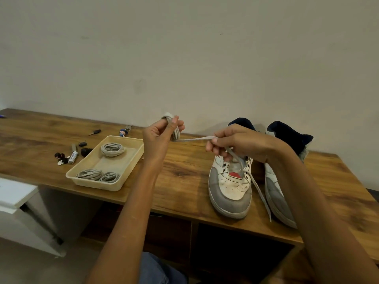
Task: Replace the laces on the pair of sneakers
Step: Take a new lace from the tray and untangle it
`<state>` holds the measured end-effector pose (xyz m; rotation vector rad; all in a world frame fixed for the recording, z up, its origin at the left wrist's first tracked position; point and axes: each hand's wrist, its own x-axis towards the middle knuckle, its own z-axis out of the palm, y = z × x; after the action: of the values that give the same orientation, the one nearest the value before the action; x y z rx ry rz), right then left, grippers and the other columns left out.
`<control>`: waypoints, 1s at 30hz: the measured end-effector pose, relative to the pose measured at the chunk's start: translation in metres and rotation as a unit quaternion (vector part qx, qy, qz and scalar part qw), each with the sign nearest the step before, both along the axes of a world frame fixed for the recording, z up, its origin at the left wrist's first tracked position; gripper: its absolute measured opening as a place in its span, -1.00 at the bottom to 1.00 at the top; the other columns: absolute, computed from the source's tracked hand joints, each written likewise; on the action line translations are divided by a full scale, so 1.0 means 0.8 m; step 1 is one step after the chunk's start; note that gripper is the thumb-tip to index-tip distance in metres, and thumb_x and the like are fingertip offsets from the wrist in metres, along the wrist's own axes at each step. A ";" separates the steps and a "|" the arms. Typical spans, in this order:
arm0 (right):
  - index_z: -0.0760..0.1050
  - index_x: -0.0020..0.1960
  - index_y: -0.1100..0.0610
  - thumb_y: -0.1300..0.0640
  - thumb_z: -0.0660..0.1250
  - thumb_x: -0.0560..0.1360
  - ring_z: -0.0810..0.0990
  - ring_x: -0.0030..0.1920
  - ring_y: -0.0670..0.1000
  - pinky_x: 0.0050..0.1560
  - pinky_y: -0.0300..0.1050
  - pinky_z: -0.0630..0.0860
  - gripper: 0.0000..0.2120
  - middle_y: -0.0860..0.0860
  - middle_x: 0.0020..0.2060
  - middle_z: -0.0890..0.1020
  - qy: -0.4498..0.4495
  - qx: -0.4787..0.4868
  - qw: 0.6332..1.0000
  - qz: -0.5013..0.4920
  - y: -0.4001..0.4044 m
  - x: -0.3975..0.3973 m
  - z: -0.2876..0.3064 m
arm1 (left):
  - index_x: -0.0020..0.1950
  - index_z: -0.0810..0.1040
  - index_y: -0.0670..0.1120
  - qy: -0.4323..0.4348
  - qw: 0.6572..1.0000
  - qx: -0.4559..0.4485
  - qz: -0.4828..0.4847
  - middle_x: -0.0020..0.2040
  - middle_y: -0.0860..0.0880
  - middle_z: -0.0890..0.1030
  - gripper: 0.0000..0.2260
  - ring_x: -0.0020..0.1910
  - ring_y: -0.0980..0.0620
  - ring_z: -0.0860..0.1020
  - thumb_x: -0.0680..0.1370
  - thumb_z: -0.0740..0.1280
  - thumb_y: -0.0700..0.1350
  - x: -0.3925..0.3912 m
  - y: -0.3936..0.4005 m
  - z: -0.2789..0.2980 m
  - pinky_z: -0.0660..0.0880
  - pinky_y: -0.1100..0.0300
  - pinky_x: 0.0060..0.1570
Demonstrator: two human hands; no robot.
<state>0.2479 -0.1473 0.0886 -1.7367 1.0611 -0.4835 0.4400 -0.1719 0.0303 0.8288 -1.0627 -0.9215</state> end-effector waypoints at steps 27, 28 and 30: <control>0.55 -0.29 0.22 0.18 0.08 0.61 0.25 -0.57 -0.17 -0.61 -0.37 0.14 -0.61 -0.02 -0.52 0.40 -0.070 0.082 0.994 0.000 -0.006 -0.031 0.005 | -0.09 0.48 -0.29 0.540 0.830 0.085 -0.111 -0.34 -0.17 0.65 -0.86 -0.38 0.02 0.65 0.60 0.20 -0.24 0.022 -0.011 0.009 0.60 0.17 -0.24; 0.54 -0.30 0.21 0.17 0.08 0.61 0.25 -0.57 -0.17 -0.61 -0.35 0.12 -0.60 -0.03 -0.52 0.40 -0.085 0.085 0.993 -0.008 -0.007 -0.033 0.004 | -0.09 0.48 -0.29 0.545 0.826 0.085 -0.115 -0.34 -0.18 0.65 -0.85 -0.38 0.01 0.65 0.59 0.20 -0.24 0.022 -0.011 0.009 0.61 0.17 -0.28; 0.51 -0.29 0.22 0.17 0.08 0.60 0.25 -0.56 -0.18 -0.60 -0.35 0.11 -0.64 -0.04 -0.53 0.39 -0.109 0.091 0.990 -0.022 -0.009 -0.033 0.000 | -0.08 0.48 -0.30 0.545 0.826 0.085 -0.117 -0.33 -0.18 0.65 -0.86 -0.38 0.01 0.65 0.59 0.20 -0.24 0.022 -0.011 0.008 0.61 0.16 -0.28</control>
<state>0.2214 -0.1544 0.0888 -1.4672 0.9566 -0.5727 0.4575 -0.1809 0.0368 0.1835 -0.0595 -1.4489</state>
